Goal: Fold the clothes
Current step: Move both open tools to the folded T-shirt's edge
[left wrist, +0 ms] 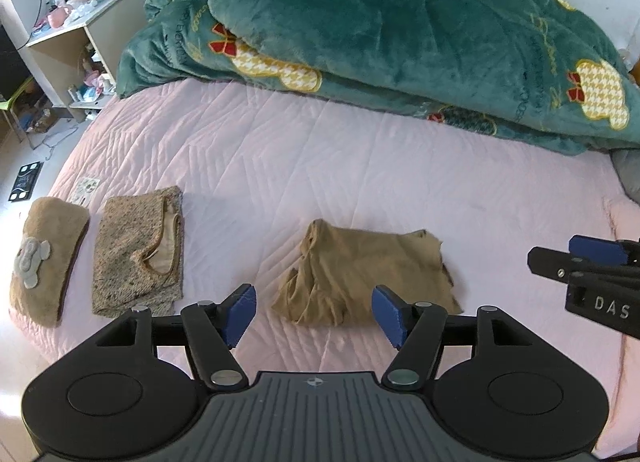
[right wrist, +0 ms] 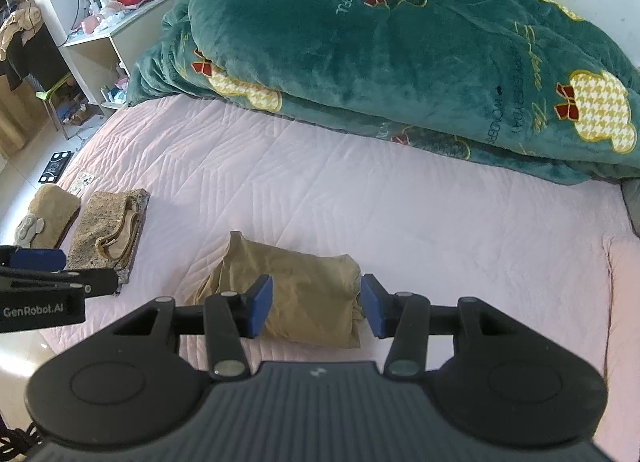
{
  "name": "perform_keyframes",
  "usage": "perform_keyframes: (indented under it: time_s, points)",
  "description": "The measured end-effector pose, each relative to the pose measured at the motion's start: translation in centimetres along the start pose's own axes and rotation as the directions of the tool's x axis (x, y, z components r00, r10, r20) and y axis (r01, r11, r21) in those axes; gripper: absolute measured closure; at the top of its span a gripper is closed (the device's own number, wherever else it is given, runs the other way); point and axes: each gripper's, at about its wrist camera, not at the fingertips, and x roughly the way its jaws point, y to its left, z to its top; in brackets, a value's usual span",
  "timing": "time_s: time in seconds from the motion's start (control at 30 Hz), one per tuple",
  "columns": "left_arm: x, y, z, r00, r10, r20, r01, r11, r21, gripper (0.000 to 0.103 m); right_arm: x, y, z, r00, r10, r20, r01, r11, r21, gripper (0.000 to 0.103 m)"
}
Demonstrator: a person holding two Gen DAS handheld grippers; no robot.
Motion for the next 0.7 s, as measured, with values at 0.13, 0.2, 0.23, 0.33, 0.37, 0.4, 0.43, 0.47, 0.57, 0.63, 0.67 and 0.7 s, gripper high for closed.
perform_keyframes:
  time_s: [0.13,0.2,0.23,0.33,0.37,0.4,0.43,0.47,0.57,0.63,0.67,0.7]
  points:
    - [1.0,0.8,-0.9,0.999,0.024,-0.026,-0.024,1.0,-0.004,0.036,1.0,0.0,-0.9,1.0,0.012,-0.019,-0.012,1.0,0.012,0.054]
    - [1.9,1.3,-1.3,0.999,0.018,-0.041,-0.019,1.0,-0.005,0.036,1.4,0.0,-1.3,1.0,0.012,-0.025,-0.012,1.0,0.019,0.053]
    - [2.5,1.5,-1.5,0.999,0.016,-0.049,-0.016,1.0,-0.004,0.036,1.6,0.0,-1.6,1.0,0.005,-0.026,-0.005,1.0,0.026,0.053]
    - [4.8,2.2,-2.1,0.997,-0.003,-0.072,0.003,1.0,0.0,0.036,2.1,-0.5,-2.5,0.999,-0.016,-0.034,0.018,0.998,0.059,0.051]
    - [5.6,2.4,-2.3,0.997,-0.013,-0.081,0.013,1.0,0.0,0.036,2.4,-0.8,-2.8,0.999,-0.024,-0.036,0.027,0.997,0.071,0.047]
    - [6.5,2.7,-2.5,0.996,-0.023,-0.089,0.023,1.0,-0.001,0.036,2.8,-1.0,-3.2,0.998,-0.039,-0.04,0.042,0.996,0.081,0.046]
    - [7.5,3.0,-2.6,0.995,-0.031,-0.096,0.031,1.0,0.0,0.036,3.2,-1.2,-3.6,0.997,-0.055,-0.045,0.058,0.994,0.089,0.046]
    - [8.5,3.3,-2.8,0.994,-0.035,-0.1,0.035,0.999,0.006,0.036,3.7,-1.3,-3.8,0.996,-0.073,-0.052,0.078,0.992,0.098,0.046]
    - [11.5,4.2,-3.1,0.992,-0.047,-0.113,0.05,0.999,0.016,0.036,5.3,-1.5,-4.7,0.991,-0.11,-0.074,0.119,0.983,0.139,0.045]
    - [13.6,5.2,-3.3,0.99,-0.061,-0.127,0.061,0.998,-0.007,0.036,6.7,-1.3,-5.1,0.987,-0.132,-0.092,0.145,0.979,0.141,0.045]
    - [14.7,5.6,-3.3,0.989,-0.07,-0.13,0.068,0.998,-0.017,0.036,7.4,-1.1,-5.2,0.984,-0.144,-0.101,0.157,0.978,0.136,0.044]
    - [15.6,5.7,-3.3,0.988,-0.072,-0.134,0.071,0.997,-0.015,0.036,8.1,-0.9,-5.3,0.982,-0.153,-0.107,0.167,0.977,0.131,0.044]
